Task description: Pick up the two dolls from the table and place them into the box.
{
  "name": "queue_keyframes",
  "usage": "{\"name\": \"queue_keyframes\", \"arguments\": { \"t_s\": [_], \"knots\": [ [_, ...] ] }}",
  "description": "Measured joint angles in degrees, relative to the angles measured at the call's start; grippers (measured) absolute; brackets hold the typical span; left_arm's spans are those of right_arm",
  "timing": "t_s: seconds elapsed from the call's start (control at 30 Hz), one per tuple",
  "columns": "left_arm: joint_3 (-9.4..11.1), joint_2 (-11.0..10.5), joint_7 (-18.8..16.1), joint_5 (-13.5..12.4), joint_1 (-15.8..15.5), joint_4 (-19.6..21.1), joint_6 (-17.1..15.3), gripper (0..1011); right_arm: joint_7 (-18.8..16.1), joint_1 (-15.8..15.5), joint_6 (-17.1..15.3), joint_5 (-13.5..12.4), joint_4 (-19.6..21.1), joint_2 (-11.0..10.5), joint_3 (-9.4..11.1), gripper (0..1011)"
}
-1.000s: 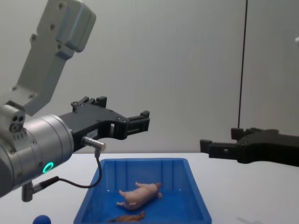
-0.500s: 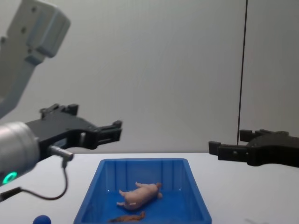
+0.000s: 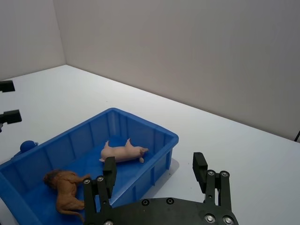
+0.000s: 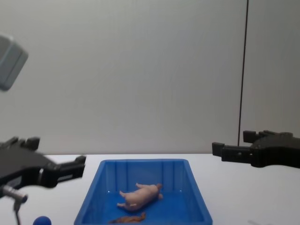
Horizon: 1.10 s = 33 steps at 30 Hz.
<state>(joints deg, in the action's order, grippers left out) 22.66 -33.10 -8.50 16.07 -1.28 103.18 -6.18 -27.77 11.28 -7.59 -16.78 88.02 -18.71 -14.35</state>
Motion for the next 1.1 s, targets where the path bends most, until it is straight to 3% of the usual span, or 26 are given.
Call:
{"name": "queue_keyframes", "arguments": {
  "t_s": [0.43,1.1],
  "knots": [
    [-0.37,-2.43,-0.75,2.93,4.75,-1.19,1.65,1002,0.00,-0.11,0.05,-0.09,0.07,-0.11,0.08,1001],
    [-0.56,-1.07,2.87,5.33,5.82,-7.72,5.67,1002,0.00,-0.17,0.05,-0.12,0.11,-0.17,0.09,1001]
  ]
}}
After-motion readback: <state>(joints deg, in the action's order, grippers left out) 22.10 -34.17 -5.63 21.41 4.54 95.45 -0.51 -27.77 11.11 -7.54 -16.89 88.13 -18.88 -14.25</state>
